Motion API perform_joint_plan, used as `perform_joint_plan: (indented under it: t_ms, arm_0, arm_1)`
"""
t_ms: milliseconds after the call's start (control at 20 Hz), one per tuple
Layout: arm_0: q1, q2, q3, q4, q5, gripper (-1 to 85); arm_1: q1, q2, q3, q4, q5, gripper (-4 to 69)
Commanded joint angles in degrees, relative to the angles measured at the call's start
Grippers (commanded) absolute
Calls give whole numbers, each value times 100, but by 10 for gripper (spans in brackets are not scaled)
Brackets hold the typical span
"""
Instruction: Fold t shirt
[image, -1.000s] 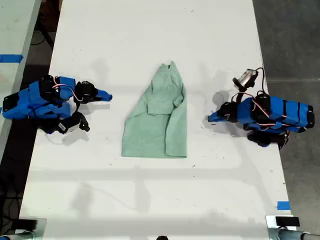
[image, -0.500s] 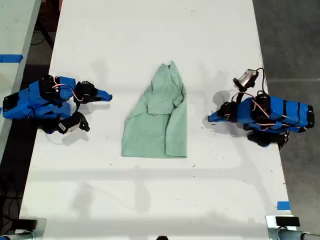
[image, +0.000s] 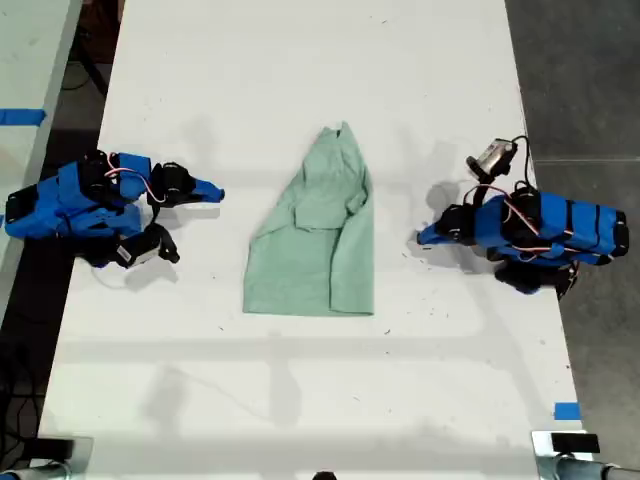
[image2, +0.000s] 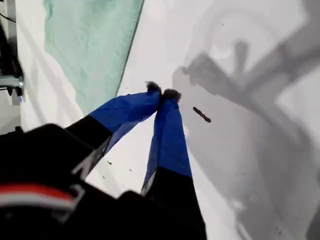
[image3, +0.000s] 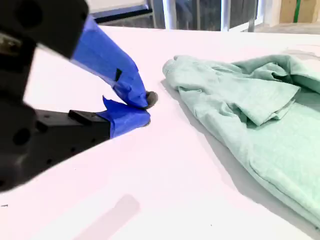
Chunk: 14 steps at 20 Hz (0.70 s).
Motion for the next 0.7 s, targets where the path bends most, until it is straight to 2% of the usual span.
perform_joint_plan:
  t_ms: [0, 650]
  arm_0:
    - [-70, 44, 9, -18, -53, -2]
    - [-26, 44, 0, -18, -35, -2]
  arm_1:
    - [26, 53, 167, 9, 79, 13]
    - [18, 53, 167, 53, 176, 13]
